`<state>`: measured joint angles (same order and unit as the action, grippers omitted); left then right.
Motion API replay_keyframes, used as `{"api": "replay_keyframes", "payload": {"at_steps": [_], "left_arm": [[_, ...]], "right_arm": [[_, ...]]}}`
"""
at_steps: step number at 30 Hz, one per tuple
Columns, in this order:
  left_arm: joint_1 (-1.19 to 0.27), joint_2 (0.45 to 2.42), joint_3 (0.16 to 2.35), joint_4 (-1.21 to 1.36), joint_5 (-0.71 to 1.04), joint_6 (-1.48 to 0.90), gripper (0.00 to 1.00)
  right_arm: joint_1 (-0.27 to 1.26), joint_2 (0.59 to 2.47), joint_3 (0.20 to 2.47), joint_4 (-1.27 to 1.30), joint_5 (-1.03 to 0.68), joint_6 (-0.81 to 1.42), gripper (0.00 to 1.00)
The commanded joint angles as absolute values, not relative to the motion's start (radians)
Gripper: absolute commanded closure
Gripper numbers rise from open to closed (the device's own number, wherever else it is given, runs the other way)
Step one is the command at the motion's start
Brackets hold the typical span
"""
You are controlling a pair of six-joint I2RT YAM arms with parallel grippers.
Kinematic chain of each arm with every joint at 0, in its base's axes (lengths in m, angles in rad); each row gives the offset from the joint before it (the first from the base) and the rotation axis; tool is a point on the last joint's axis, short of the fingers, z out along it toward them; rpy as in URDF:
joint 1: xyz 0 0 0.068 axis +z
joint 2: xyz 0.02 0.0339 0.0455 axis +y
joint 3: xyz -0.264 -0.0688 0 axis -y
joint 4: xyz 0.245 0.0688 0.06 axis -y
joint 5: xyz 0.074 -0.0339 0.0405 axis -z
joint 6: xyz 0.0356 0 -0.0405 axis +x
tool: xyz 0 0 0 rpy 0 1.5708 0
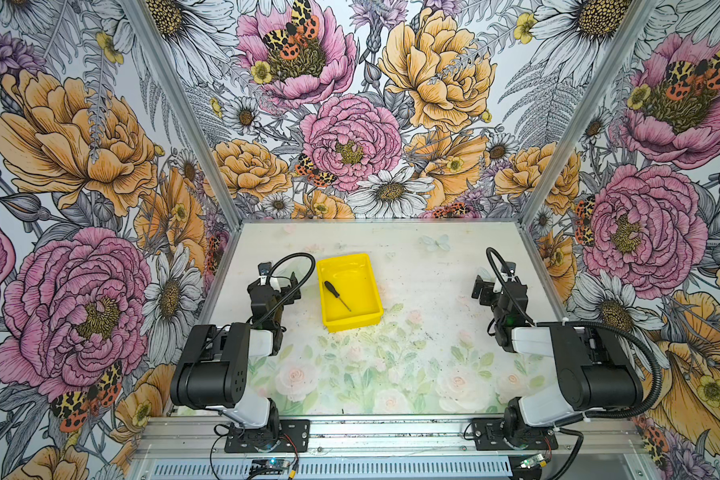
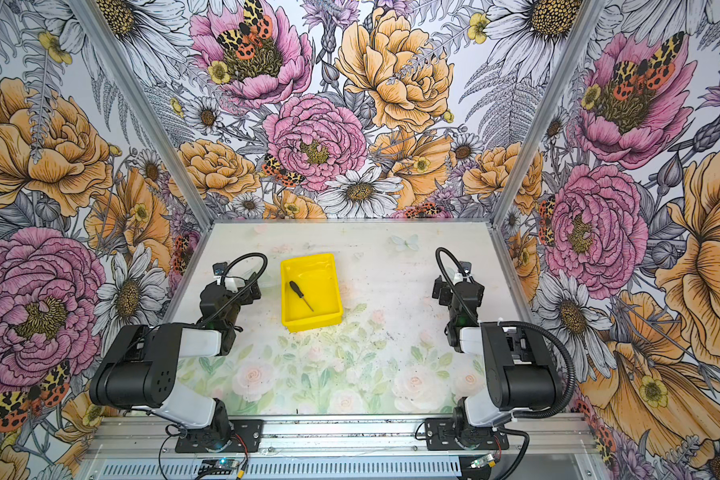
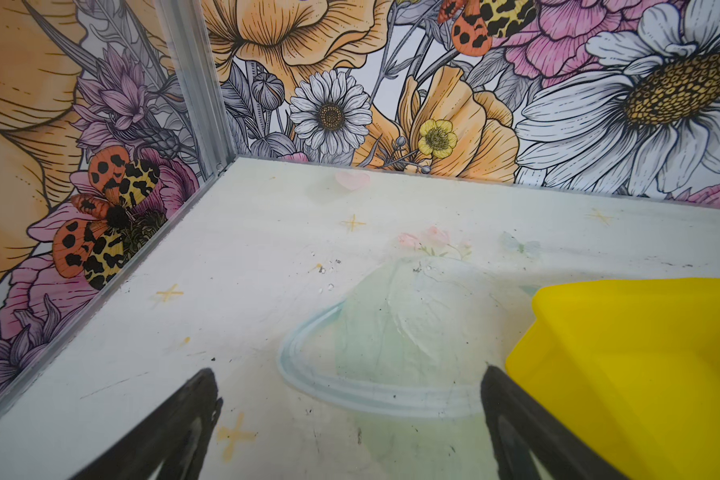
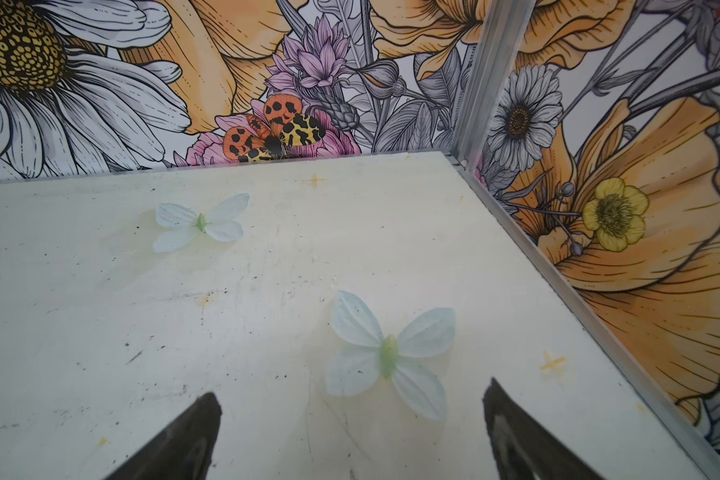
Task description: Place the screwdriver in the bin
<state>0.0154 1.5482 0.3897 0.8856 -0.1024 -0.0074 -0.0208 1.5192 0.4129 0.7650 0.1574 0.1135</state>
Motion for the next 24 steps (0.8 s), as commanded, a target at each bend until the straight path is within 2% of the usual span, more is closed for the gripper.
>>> {"api": "replay_keyframes", "payload": {"at_steps": [1, 5, 24], "left_arm": [[0.006, 1.549, 0.379, 0.933, -0.091, 0.008, 0.01], [0.006, 1.549, 0.379, 0.933, -0.092, 0.008, 0.01], [0.01, 1.548, 0.38, 0.931, -0.085, 0.007, 0.01]], "right_arm": [[-0.018, 1.527, 0.405, 0.833, 0.141, 0.099, 0.0], [0.0, 1.534, 0.392, 0.861, 0.184, 0.088, 0.01], [-0.001, 1.532, 0.388, 0.868, 0.181, 0.09, 0.0]]}}
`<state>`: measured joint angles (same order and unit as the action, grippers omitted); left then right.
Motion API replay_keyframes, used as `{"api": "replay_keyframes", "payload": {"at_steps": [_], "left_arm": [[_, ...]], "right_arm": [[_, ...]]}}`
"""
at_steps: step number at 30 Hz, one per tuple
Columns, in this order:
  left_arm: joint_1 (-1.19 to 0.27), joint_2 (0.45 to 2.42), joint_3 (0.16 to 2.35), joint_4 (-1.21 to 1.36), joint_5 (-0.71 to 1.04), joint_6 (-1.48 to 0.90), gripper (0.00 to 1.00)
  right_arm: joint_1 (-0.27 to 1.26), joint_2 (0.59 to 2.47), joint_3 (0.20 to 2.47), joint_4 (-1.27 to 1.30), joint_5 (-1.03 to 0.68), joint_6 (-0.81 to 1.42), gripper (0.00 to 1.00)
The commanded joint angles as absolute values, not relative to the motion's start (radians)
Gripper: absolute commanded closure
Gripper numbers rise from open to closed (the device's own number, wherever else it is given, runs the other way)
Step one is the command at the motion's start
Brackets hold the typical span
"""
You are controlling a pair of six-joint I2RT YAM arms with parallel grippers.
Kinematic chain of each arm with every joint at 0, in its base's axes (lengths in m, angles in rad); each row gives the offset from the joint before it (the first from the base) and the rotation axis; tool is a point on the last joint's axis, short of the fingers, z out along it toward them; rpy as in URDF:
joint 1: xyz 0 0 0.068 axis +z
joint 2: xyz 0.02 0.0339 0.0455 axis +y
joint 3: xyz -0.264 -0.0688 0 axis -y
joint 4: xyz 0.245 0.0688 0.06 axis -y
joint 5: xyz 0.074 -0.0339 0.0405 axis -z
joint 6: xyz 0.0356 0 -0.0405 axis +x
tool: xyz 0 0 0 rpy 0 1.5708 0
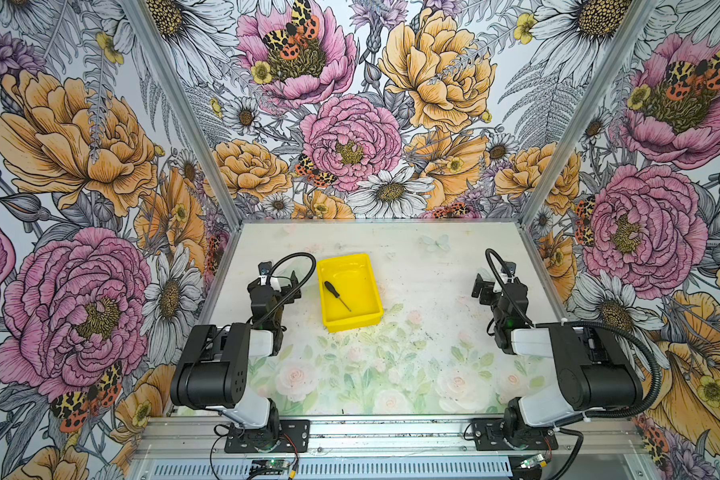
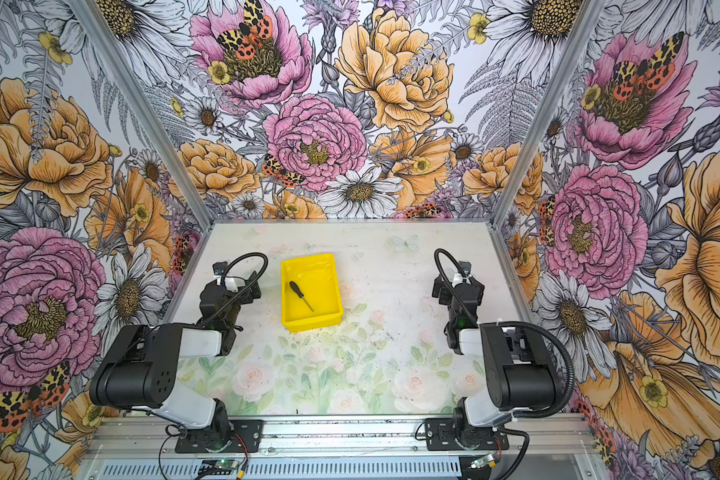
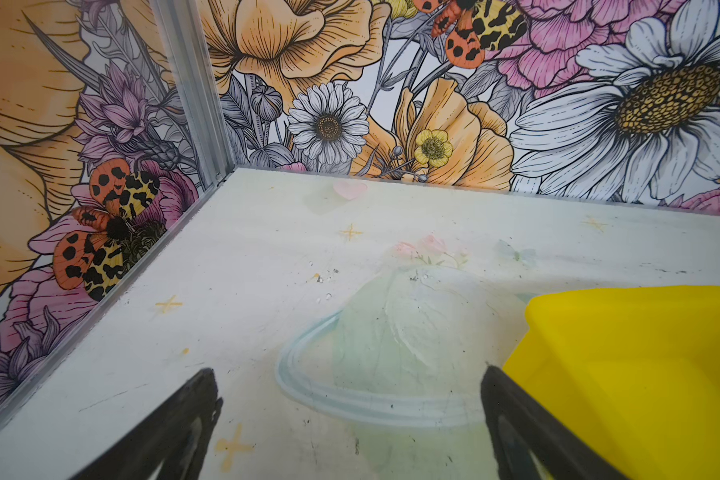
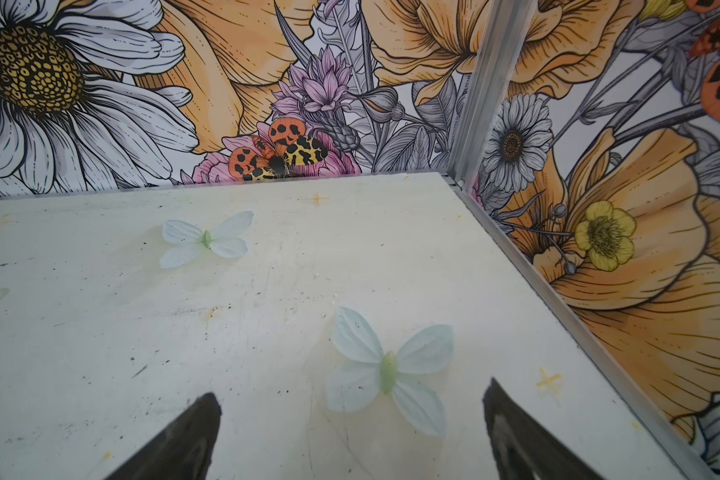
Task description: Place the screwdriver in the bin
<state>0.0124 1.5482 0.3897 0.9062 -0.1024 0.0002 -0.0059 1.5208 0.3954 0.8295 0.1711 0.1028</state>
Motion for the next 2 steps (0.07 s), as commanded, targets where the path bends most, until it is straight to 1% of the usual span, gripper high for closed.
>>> {"api": "replay_keyframes", "payload": {"at_steps": [1, 2], "left_arm": [[0.009, 1.549, 0.379, 0.931, -0.087, 0.008, 0.01], [0.006, 1.549, 0.379, 0.934, -0.092, 0.01, 0.01]], "right_arm": [[-0.001, 1.532, 0.389, 0.868, 0.181, 0.09, 0.0], [-0.001, 1.532, 0.388, 0.867, 0.179, 0.09, 0.0]]}}
